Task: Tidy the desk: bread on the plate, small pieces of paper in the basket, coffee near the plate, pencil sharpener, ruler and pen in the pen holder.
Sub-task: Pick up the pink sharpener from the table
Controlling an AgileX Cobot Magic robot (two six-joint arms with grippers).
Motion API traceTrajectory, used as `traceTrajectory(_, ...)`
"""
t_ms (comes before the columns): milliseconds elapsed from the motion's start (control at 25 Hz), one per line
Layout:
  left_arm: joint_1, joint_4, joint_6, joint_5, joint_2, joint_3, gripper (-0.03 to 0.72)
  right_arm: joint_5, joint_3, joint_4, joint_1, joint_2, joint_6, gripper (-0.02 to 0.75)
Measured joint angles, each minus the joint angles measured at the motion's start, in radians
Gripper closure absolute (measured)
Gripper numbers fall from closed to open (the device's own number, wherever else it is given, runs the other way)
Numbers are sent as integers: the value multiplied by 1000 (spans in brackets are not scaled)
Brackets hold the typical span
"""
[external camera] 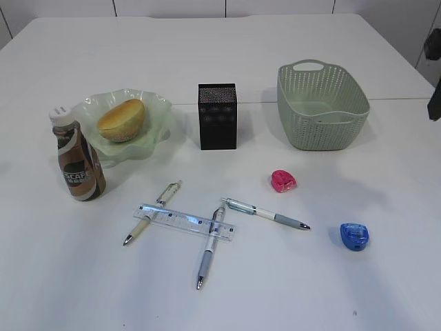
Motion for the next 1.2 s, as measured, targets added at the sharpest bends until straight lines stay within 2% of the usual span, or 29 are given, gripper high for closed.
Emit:
traceTrajectory(160, 0, 0, 0, 154, 0, -60, 214, -1, 19, 2, 0, 35, 30, 309)
traceTrajectory(400, 0, 0, 0, 282, 0, -69, 220, -1, 25, 4, 0, 44, 40, 309)
traceTrajectory(480, 0, 0, 0, 315, 0, -69, 221, -8, 90, 40, 5, 117, 81, 309)
traceTrajectory(640, 0, 0, 0, 351, 0, -69, 221, -12, 110, 44, 22, 140, 81, 310)
traceTrajectory(760, 0, 0, 0, 355, 0, -69, 221, -40, 119, 55, 66, 201, 81, 311)
traceTrajectory(1040, 0, 0, 0, 369, 0, -69, 221, -38, 119, 33, 68, 248, 78, 312)
traceTrajectory(1200, 0, 0, 0, 372, 0, -69, 221, -107, 119, 0, 68, 251, 78, 312)
